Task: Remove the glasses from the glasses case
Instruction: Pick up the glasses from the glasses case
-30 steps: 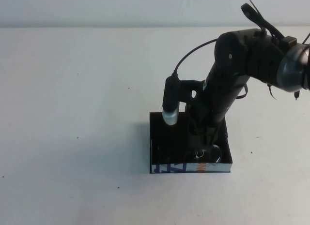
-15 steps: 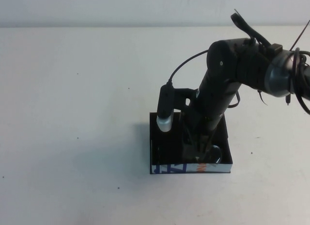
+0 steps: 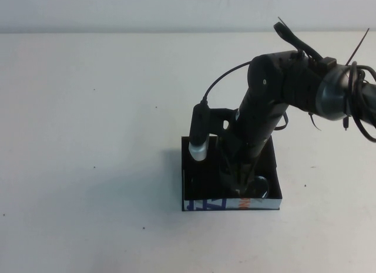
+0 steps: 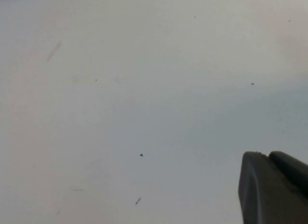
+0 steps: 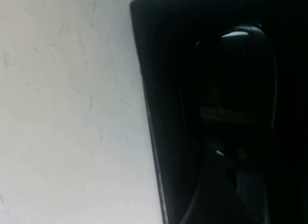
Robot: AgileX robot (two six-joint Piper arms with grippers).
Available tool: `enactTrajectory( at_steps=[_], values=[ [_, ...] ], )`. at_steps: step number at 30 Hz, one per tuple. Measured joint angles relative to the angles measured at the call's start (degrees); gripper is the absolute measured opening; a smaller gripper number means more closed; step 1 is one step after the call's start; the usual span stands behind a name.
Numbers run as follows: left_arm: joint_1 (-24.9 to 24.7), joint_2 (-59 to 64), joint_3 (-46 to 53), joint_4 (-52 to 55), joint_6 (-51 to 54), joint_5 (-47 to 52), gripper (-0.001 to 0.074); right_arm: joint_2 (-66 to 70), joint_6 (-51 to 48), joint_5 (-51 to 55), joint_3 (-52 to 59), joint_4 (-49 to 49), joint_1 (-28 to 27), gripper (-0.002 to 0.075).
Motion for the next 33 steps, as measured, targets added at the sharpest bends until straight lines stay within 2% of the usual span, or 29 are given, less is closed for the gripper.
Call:
enactTrajectory(
  at_steps=[19,33],
  values=[
    [0.0,0.0,0.0,0.0,0.0,0.0,-0.0004,1.83,0.0,-2.16,-1.06,-0.71,-0.19,0.0341],
    [0.0,0.0,0.0,0.0,0.0,0.0,-0.0004,-0.23,0.0,0.91,-0.66,-0.47,0.02,0.0341]
  ],
)
